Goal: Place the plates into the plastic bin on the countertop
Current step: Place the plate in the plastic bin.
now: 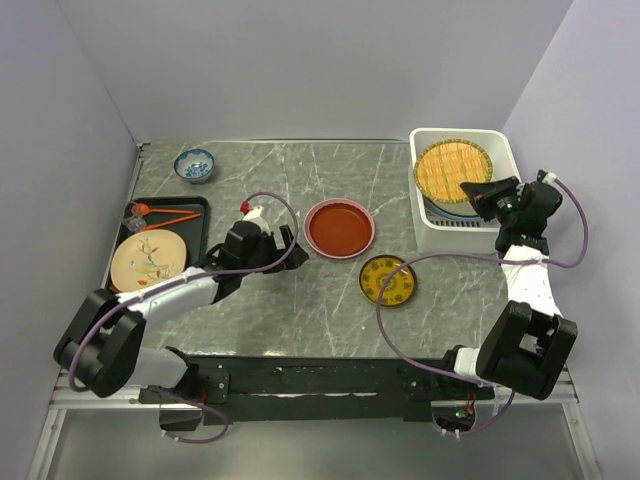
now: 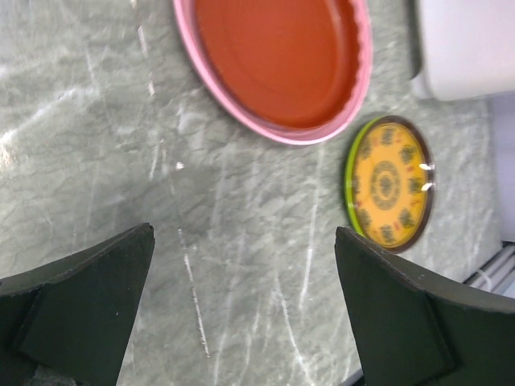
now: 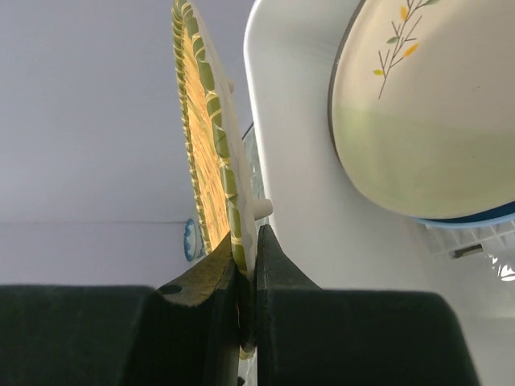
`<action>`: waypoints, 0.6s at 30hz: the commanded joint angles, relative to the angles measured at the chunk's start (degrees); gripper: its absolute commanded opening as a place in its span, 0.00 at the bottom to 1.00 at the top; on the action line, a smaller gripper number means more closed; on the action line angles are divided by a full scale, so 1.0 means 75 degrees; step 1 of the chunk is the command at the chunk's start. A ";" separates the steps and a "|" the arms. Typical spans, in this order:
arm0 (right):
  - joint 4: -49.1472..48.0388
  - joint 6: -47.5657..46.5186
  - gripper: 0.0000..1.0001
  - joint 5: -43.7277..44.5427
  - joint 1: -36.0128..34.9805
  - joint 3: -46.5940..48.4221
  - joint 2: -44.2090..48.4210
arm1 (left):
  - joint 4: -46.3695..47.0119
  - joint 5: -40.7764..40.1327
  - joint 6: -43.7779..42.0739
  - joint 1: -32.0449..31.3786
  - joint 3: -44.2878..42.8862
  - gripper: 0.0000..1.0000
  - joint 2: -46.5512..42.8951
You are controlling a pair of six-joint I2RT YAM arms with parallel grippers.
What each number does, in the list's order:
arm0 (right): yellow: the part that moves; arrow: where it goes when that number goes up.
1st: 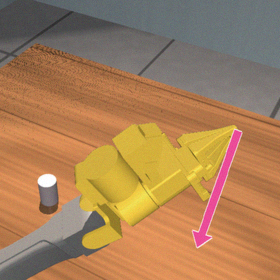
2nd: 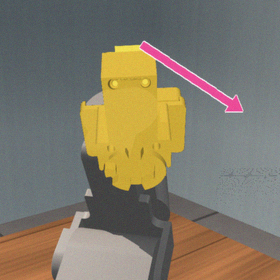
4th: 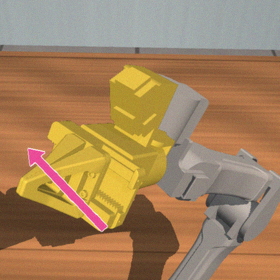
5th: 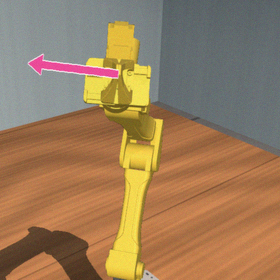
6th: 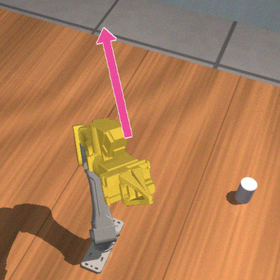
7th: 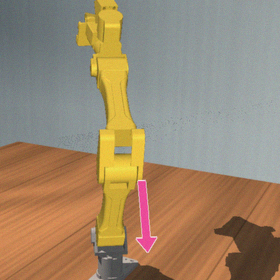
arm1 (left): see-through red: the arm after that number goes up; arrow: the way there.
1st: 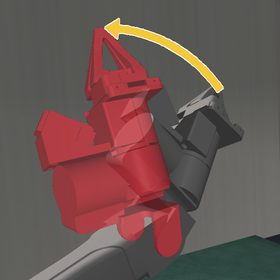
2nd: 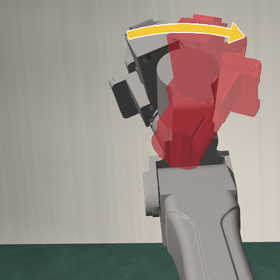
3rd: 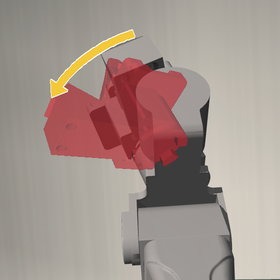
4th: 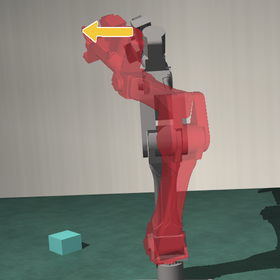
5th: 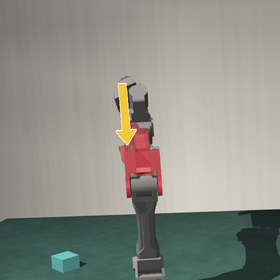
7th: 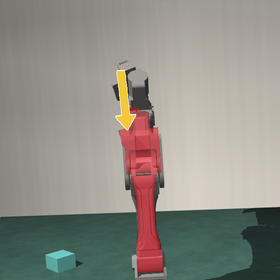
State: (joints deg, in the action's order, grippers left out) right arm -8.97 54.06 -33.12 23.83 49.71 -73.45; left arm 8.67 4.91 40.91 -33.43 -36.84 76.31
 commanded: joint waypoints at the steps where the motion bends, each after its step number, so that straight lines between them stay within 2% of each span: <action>1: -0.1287 0.0408 0.00 -0.0294 0.0173 -0.0241 -0.0132 | -0.0019 0.0072 -0.0239 -0.0043 0.0049 0.99 -0.0530; 18: -0.1780 0.0725 0.01 -0.0119 0.0373 0.0016 -0.0894 | 0.0426 0.0740 -0.0345 -0.0054 -0.0209 0.99 0.0255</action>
State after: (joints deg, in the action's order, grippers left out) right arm -16.78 58.06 -34.11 26.06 47.57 -78.74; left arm 8.75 8.01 39.11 -33.58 -36.77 77.89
